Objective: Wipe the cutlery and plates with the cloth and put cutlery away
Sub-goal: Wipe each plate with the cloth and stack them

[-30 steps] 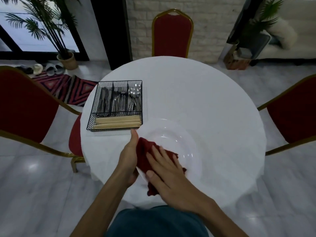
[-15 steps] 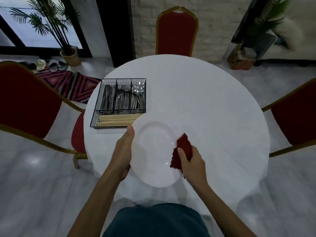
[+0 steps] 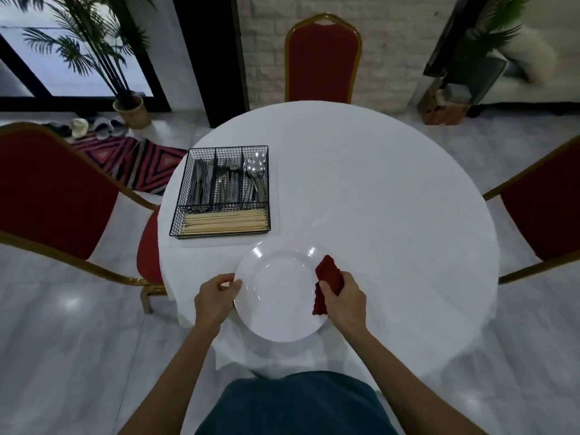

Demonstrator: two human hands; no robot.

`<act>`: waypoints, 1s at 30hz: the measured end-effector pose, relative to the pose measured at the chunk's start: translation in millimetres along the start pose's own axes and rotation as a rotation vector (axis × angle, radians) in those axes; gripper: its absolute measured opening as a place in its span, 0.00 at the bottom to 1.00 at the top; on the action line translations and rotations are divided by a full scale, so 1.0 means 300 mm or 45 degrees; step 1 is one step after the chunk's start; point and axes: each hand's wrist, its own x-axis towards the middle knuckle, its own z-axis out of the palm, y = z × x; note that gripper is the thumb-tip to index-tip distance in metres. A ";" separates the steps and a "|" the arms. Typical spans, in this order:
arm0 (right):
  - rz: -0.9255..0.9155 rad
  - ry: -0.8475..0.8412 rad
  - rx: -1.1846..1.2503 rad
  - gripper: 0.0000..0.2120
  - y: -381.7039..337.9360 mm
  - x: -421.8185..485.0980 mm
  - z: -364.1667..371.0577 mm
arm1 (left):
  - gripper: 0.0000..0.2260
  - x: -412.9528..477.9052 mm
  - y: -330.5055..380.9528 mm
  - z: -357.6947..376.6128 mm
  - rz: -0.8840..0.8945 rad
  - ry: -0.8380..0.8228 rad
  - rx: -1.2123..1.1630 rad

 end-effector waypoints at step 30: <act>-0.016 -0.323 0.001 0.13 0.009 -0.001 -0.004 | 0.18 -0.024 -0.022 0.070 0.082 0.123 0.042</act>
